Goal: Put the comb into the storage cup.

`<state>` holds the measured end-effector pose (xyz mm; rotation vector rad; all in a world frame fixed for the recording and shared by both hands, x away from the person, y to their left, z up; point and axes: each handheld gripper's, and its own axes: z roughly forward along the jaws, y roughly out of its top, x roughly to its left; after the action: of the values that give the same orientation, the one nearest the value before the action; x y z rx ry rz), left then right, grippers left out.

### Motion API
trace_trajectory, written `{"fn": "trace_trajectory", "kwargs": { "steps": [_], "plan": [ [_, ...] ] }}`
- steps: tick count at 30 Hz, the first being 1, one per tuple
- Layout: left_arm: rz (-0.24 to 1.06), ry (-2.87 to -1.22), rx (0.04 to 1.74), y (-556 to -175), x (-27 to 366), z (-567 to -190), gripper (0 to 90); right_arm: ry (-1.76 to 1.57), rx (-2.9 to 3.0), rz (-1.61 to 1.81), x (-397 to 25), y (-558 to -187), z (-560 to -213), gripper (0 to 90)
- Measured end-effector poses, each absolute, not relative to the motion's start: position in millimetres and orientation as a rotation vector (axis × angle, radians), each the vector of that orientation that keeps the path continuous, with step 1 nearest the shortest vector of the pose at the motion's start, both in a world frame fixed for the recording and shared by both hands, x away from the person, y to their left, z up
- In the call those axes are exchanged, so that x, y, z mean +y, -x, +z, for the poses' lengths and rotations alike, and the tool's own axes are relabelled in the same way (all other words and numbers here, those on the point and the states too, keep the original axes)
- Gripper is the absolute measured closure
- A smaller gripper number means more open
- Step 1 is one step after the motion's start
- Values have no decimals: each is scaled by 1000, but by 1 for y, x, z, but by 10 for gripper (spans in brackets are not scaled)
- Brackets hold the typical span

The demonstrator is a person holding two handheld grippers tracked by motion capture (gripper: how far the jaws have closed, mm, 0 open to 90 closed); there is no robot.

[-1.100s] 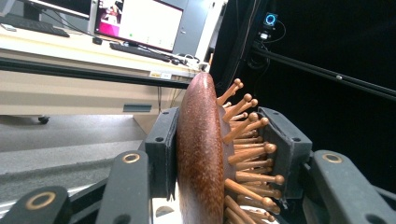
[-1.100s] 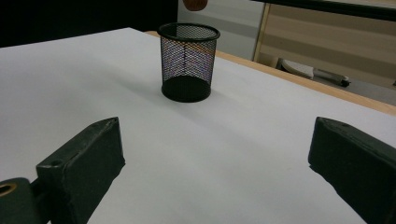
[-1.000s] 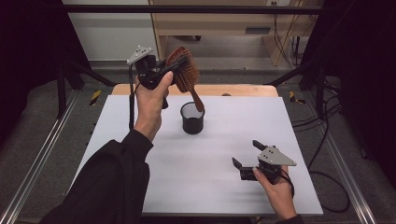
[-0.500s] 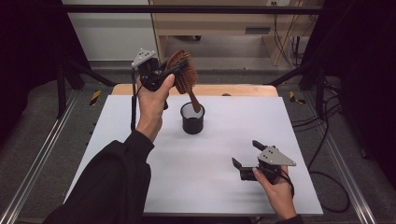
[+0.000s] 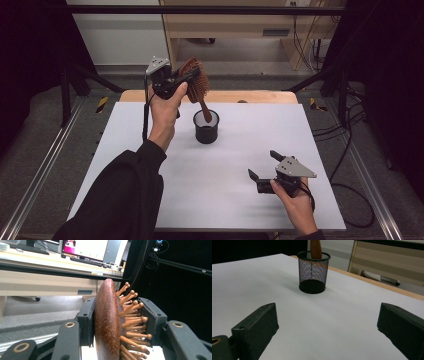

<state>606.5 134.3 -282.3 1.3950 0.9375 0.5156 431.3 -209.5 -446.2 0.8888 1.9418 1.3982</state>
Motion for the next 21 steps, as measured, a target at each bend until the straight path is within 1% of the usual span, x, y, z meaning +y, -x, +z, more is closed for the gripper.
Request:
{"fn": "trace_trajectory", "kwargs": {
  "steps": [16, 21],
  "plan": [
    [491, -1419, 949, -609, 126, -298, 513, -884, 1944, 1400, -209, -431, -446, 33],
    [507, -1429, 946, -608, 124, -302, 513, -885, 1945, 1398, -209, -431, -446, 33]
  ]
}}
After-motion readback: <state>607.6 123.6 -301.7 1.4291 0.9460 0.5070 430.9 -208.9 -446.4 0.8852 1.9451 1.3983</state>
